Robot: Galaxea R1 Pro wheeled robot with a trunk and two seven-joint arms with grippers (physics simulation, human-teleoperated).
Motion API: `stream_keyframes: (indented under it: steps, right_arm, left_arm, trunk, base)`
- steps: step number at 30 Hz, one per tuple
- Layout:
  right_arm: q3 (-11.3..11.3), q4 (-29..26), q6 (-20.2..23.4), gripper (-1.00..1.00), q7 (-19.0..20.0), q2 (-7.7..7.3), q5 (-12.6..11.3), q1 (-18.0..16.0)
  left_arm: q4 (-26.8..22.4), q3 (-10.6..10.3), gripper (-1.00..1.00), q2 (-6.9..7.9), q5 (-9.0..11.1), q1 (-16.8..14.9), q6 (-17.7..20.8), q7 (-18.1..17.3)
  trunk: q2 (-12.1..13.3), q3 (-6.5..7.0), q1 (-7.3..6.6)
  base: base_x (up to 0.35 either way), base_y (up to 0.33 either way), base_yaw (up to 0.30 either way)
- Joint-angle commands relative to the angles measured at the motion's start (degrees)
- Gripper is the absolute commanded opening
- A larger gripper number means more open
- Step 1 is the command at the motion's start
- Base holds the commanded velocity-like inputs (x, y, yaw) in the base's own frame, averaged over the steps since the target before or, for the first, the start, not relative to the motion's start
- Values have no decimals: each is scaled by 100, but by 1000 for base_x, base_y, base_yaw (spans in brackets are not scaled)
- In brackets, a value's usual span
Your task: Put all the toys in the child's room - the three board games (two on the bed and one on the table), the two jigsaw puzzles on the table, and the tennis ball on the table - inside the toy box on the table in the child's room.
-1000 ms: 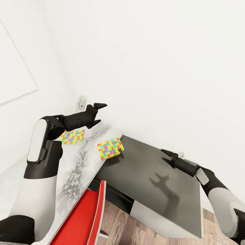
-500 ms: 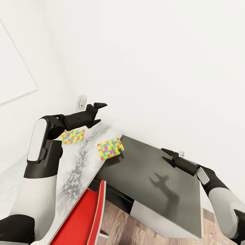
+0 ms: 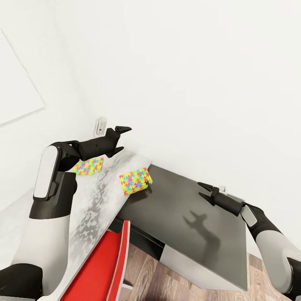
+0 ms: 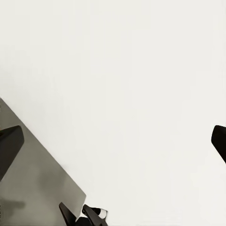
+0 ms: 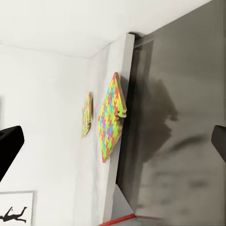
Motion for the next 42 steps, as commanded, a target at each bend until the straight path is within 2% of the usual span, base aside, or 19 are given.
stream_keyframes:
  steps: [1,42]
  right_arm:
    - [-14,4,35,100,8,0,-12,-6]
    - [-13,20,228,100,-10,13,0,-10]
  left_arm:
    - [-4,6,100,-3,53,-6,3,60]
    - [16,62,100,0,54,-93,3,66]
  trunk:
    - [-11,-19,3]
    - [-11,-400,3]
  base:
    - [0,0,0]
    - [0,0,0]
